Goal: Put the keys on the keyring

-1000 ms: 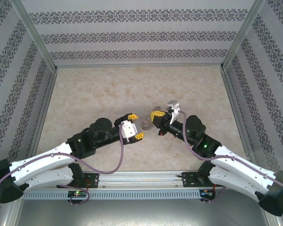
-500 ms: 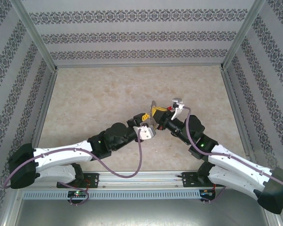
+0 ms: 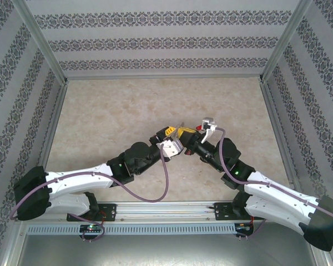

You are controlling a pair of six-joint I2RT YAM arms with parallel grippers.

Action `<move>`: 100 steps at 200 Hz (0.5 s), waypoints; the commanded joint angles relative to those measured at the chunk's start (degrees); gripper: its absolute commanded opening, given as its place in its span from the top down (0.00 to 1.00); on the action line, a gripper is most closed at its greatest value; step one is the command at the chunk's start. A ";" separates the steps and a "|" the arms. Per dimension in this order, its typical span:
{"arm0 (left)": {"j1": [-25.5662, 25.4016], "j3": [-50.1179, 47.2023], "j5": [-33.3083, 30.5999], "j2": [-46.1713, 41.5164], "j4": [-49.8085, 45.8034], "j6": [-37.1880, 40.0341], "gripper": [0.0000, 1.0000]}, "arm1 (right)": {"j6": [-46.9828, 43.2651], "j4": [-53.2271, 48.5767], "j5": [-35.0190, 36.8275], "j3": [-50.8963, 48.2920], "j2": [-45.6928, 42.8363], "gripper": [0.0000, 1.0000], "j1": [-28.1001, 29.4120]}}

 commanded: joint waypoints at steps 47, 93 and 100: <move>2.86 1.30 -3.66 2.20 6.74 -4.13 1.00 | 1.54 4.68 -0.44 -2.09 -2.89 1.00 0.81; 6.87 -0.35 7.33 -3.35 0.93 -7.50 1.00 | -2.85 0.07 -2.77 -1.34 -4.29 0.74 0.82; 8.29 -0.57 10.64 -5.07 -1.23 -8.70 1.00 | -4.32 -1.58 -2.86 -1.24 -5.12 0.66 0.82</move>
